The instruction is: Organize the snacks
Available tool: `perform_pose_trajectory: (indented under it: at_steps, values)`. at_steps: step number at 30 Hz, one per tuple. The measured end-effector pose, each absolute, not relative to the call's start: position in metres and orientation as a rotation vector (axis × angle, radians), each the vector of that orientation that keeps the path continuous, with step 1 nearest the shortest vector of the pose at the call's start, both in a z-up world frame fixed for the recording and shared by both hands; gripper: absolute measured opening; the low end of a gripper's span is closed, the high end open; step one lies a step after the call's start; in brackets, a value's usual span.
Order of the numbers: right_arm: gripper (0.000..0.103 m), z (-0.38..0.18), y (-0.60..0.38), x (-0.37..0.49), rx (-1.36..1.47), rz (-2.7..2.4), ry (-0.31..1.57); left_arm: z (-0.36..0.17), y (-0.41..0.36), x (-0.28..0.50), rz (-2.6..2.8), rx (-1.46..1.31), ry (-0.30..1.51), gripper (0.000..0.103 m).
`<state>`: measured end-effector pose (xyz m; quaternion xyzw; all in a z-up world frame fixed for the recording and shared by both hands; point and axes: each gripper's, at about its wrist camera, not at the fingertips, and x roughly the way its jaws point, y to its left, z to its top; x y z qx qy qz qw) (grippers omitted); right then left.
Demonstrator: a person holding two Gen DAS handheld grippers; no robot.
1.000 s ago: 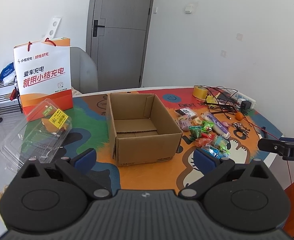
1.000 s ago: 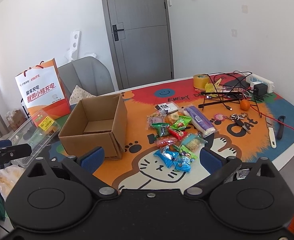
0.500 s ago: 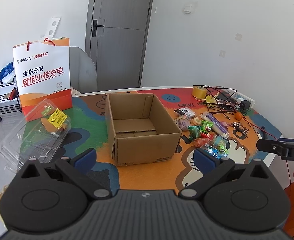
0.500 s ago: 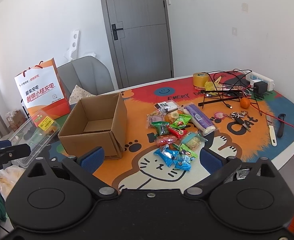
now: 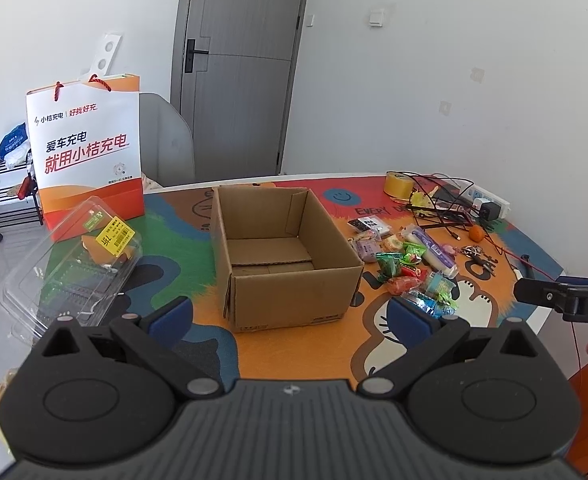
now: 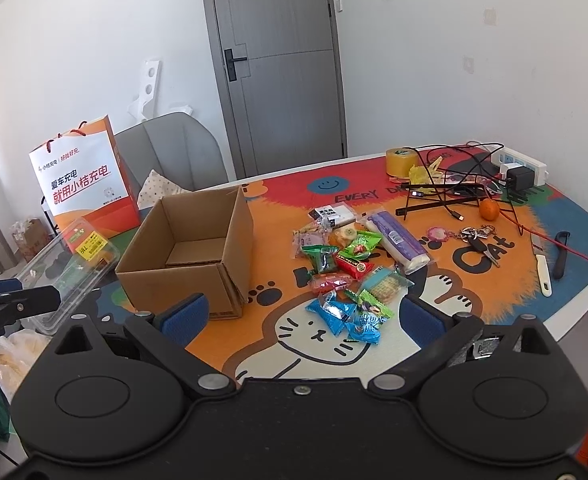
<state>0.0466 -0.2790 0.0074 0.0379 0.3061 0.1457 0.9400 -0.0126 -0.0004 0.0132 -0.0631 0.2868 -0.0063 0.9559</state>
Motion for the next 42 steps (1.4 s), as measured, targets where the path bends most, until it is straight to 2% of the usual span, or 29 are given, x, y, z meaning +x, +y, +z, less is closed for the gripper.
perform_pose_trajectory:
  at_steps: [21,39,42]
  values:
    - [0.103,-0.013,-0.285,0.057,0.064,0.312,0.619,-0.008,-0.017,0.009,-0.023,-0.120,0.600,0.102]
    - [0.103,-0.067,-0.313,0.088,0.126,0.323,0.677,-0.048,-0.067,0.063,-0.150,-0.123,0.645,0.100]
    - [0.099,-0.078,-0.316,0.095,0.131,0.332,0.695,-0.054,-0.078,0.073,-0.167,-0.113,0.657,0.099]
